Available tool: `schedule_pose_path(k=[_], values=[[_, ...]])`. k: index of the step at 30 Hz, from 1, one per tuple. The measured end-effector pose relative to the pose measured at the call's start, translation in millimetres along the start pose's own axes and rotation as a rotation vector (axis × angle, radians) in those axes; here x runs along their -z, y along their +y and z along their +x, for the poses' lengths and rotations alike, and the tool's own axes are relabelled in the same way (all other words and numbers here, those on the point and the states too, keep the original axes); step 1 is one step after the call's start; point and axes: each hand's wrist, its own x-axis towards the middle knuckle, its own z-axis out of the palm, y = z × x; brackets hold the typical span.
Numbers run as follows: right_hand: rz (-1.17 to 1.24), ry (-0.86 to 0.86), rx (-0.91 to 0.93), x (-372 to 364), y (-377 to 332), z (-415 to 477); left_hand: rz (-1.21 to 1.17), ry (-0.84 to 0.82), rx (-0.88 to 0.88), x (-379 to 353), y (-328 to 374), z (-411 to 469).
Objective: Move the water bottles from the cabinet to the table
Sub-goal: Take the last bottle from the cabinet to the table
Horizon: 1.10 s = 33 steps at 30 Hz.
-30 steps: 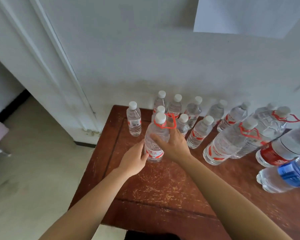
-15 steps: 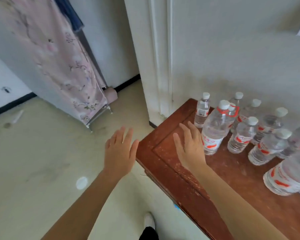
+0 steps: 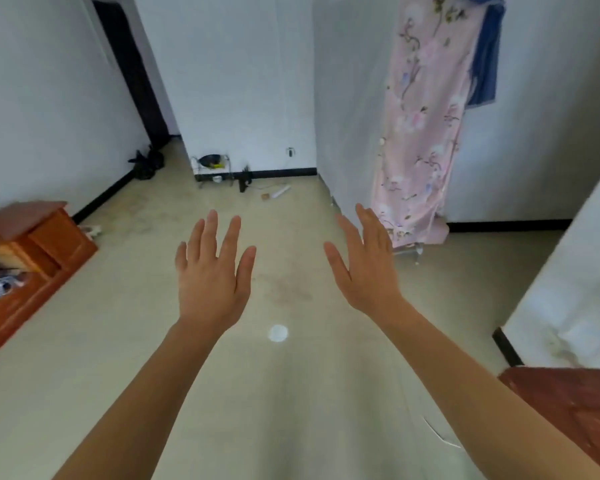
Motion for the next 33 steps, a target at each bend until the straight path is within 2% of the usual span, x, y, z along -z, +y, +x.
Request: schedule_pose_path(k=[5, 9, 18, 27, 30, 33], values=[[0.098, -0.081, 0.141, -125, -153, 59, 0.135, 0.020, 0.201, 44, -173, -1], [0.088, -0.132, 0.300, -203, -239, 86, 0.217, 0.014, 0.346, 65, -276, 2], [0.151, -0.258, 0.410, -373, -330, 146, 0.336, -0.032, 0.515, 32, -438, 22], [0.333, -0.327, 0.505, -569, -419, 295, 0.468, 0.022, 0.622, -3, -590, 161], [0.393, -0.303, 0.566, -609, -453, 338, 0.514, 0.056, 0.634, -1, -634, 199], [0.444, -0.369, 0.576, -665, -486, 363, 0.519, 0.051, 0.705, -16, -687, 222]])
